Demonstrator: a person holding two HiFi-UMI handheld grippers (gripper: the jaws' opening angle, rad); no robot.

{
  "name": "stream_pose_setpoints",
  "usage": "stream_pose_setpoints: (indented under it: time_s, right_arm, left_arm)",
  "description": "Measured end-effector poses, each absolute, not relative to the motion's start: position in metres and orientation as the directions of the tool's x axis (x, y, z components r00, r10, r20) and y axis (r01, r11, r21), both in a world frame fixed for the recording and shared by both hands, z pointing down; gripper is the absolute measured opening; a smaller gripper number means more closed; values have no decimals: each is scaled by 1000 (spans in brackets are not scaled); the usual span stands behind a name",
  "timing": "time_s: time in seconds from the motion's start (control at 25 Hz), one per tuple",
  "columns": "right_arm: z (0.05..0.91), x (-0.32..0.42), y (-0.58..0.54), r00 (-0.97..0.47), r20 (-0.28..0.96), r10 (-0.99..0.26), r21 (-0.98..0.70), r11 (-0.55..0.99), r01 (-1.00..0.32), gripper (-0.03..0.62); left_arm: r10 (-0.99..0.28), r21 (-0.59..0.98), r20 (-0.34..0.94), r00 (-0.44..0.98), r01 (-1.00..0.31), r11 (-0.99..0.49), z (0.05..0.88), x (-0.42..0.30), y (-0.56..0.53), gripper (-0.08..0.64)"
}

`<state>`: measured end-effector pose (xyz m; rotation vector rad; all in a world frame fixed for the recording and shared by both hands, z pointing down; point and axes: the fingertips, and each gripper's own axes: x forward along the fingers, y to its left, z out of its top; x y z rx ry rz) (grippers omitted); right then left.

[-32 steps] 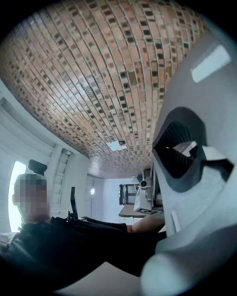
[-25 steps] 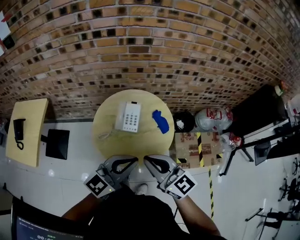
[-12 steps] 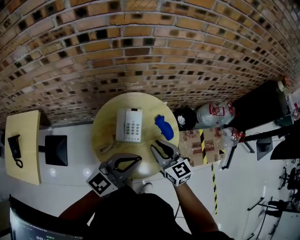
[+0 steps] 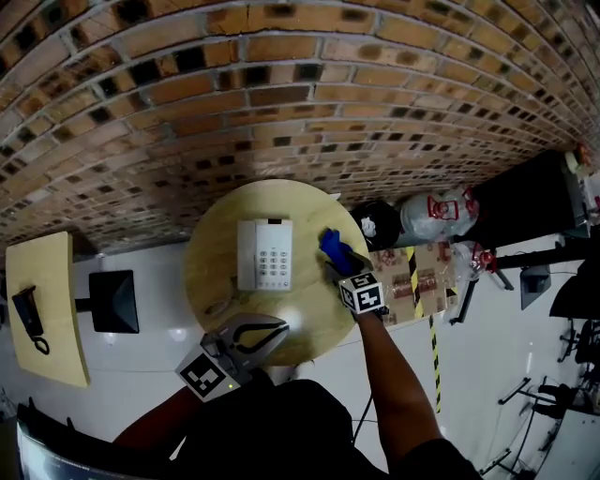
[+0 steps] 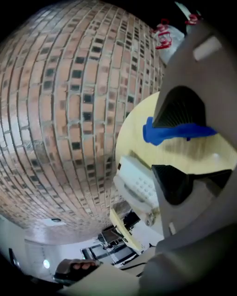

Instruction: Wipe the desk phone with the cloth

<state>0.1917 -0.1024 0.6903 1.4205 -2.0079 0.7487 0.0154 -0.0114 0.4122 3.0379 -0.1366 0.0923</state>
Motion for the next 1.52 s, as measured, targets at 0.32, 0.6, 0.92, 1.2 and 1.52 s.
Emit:
stream_pose_setpoints:
  time_s: [0.32, 0.6, 0.92, 1.2, 1.52]
  right_arm:
    - [747, 221, -125, -230, 833, -502, -75, 310, -948, 238]
    - [765, 211, -129, -233, 846, -479, -51, 363, -931, 142]
    - [745, 191, -149, -299, 784, -544, -79, 391, -917, 63]
    - [681, 95, -205, -517, 658, -548, -78, 633, -770, 61]
    - [698, 37, -236, -577, 693, -432, -82, 748, -659, 61]
  left_arm:
    - [-90, 96, 86, 992, -98, -991, 430, 3, -36, 8]
    - [-154, 212, 120, 981, -176, -961, 444, -10, -46, 8]
    - [-192, 281, 137, 972, -224, -933, 452, -12, -50, 9]
    - [-206, 207, 114, 972, -226, -952, 442, -18, -49, 8]
    - [-257, 162, 141, 956, -278, -947, 441, -43, -53, 8]
